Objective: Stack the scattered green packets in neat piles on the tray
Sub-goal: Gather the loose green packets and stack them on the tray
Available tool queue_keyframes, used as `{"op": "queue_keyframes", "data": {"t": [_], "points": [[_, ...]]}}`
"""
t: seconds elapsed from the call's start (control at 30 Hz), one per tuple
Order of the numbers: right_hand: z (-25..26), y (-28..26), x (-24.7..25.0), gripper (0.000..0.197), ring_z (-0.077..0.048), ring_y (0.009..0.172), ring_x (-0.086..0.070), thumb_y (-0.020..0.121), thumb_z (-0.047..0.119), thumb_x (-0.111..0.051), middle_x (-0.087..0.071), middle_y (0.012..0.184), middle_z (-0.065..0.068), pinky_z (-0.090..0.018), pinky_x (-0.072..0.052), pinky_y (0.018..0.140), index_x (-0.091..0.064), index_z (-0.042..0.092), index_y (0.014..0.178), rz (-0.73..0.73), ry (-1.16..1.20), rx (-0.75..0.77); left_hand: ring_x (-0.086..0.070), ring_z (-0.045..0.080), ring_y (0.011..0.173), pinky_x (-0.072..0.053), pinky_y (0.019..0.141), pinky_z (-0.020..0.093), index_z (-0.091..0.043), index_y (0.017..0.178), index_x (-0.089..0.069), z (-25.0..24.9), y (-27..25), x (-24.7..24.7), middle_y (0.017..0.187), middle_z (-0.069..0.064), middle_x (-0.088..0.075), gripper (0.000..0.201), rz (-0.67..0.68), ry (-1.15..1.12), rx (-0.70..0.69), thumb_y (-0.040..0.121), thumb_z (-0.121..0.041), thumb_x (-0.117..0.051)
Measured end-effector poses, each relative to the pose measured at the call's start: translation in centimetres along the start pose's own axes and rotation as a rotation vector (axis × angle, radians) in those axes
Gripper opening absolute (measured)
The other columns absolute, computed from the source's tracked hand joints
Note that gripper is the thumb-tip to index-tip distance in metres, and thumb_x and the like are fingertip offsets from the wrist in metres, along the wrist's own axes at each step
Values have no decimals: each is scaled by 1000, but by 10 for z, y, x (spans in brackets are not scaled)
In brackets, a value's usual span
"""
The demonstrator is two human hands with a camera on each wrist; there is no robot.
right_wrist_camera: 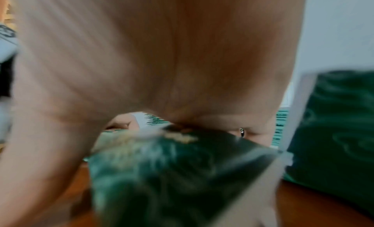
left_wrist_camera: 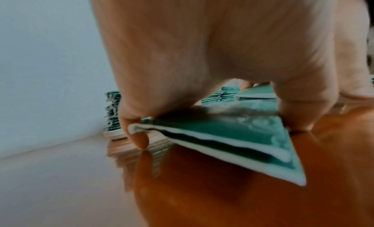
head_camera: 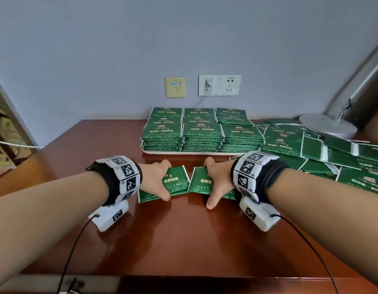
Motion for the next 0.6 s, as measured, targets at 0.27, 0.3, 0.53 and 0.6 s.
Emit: {"op": "queue_keyframes", "data": {"t": [0.27, 0.3, 0.53, 0.6], "points": [[-23, -3, 27, 91, -22, 81, -63, 66, 35, -81, -60, 96, -7, -40, -57, 75, -17, 24, 129, -202, 304, 76, -54, 17, 104, -50, 92, 38, -21, 142, -14, -17, -7, 16, 125, 0, -45, 104, -54, -12, -68, 66, -51, -78], [-30, -4, 32, 90, -23, 80, -64, 67, 34, -81, -60, 95, -7, -40, -57, 74, -17, 23, 130, -227, 314, 58, -56, 16, 99, -51, 89, 37, -21, 141, -16, -22, -7, 21, 120, -1, -47, 102, -67, -11, -85, 66, -50, -79], [-84, -15, 70, 84, -27, 95, -58, 68, 36, -80, -56, 109, -9, -40, -52, 83, -29, 8, 129, -428, 215, -121, -59, 20, 93, -50, 86, 41, -21, 142, -18, -72, 4, 61, 119, 3, -51, 94, -174, 111, -152, 71, -48, -73], [-100, -13, 79, 84, -28, 97, -58, 69, 37, -80, -56, 113, -11, -39, -52, 84, -32, 7, 131, -455, 185, -170, -55, 24, 107, -41, 99, 46, -19, 143, -19, -88, 14, 74, 127, 3, -49, 94, -223, 144, -168, 72, -50, -72]]}}
Point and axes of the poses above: each hand's wrist, its own y-axis towards the middle knuckle, its own x-axis out of the back of the hand, z = x × y, the point moved 3 cm from there along y, towards the middle knuckle
